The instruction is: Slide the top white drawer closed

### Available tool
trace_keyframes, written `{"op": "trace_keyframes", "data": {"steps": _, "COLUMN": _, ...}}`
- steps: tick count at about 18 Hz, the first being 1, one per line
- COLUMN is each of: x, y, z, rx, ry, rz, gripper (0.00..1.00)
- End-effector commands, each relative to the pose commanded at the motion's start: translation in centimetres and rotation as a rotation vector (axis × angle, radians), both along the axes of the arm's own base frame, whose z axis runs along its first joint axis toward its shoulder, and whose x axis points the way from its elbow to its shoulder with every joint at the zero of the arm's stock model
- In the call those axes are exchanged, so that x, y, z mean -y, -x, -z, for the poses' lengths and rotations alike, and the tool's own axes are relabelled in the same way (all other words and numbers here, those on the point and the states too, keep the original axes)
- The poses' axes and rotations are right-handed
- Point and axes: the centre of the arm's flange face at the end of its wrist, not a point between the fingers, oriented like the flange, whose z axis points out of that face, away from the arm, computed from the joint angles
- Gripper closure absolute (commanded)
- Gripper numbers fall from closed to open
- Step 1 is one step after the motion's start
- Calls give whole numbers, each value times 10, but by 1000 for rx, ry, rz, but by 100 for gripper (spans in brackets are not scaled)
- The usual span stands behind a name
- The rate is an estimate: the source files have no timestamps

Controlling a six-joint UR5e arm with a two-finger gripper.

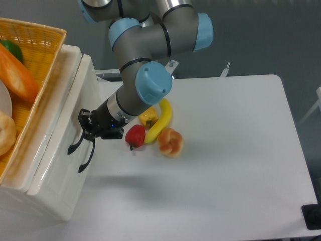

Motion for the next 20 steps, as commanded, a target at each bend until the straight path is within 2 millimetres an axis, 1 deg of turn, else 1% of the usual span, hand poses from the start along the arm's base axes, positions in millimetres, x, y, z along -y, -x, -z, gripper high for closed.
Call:
{"op": "trace_keyframes", "data": {"steps": 1, "x": 5, "y": 11, "z": 0, "rx": -21, "ry": -2, "rz": -6, "gripper": 81}}
{"op": "trace_keyframes", "data": {"steps": 2, "x": 10, "y": 22, "z": -2, "rx": -52, "ry": -6, "rz": -13, "gripper": 73}}
{"op": "trace_keyframes", "data": {"steps": 3, "x": 15, "y": 33, "z": -3, "rx": -79, "ry": -4, "rz": -23, "gripper": 69}}
{"op": "trace_keyframes", "data": {"steps": 4, "x": 20, "y": 45, "z": -6, "rx": -114, "ry": -3, "rz": -38, "gripper": 60}}
{"op": "trace_keyframes", "data": {"steps": 5, "x": 23, "y": 56, "z": -10, "rx": -158, "ry": 1, "rz": -46, "gripper": 48}}
{"op": "trace_keyframes", "data": {"steps": 6, "x": 27, "y": 65, "z": -11, "rx": -206, "ry": 26, "rz": -49, "gripper": 31}}
{"op": "trace_keyframes", "data": {"steps": 7, "x": 31, "y": 72, "z": -12, "rx": -261, "ry": 62, "rz": -44, "gripper": 0}}
{"op": "trace_keyframes", "data": {"steps": 10, "x": 45, "y": 89, "z": -12, "rx": -371, "ry": 153, "rz": -42, "gripper": 0}}
{"op": "trace_keyframes", "data": {"steps": 12, "x": 60, "y": 112, "z": -16, "rx": -400, "ry": 139, "rz": -29, "gripper": 0}}
{"op": "trace_keyframes", "data": {"steps": 16, "x": 99, "y": 166, "z": -12, "rx": -473, "ry": 107, "rz": 42, "gripper": 0}}
{"op": "trace_keyframes", "data": {"steps": 18, "x": 121, "y": 195, "z": -4, "rx": -519, "ry": 116, "rz": 73, "gripper": 0}}
{"op": "trace_keyframes", "data": {"steps": 20, "x": 138, "y": 223, "z": 8, "rx": -562, "ry": 98, "rz": 95, "gripper": 0}}
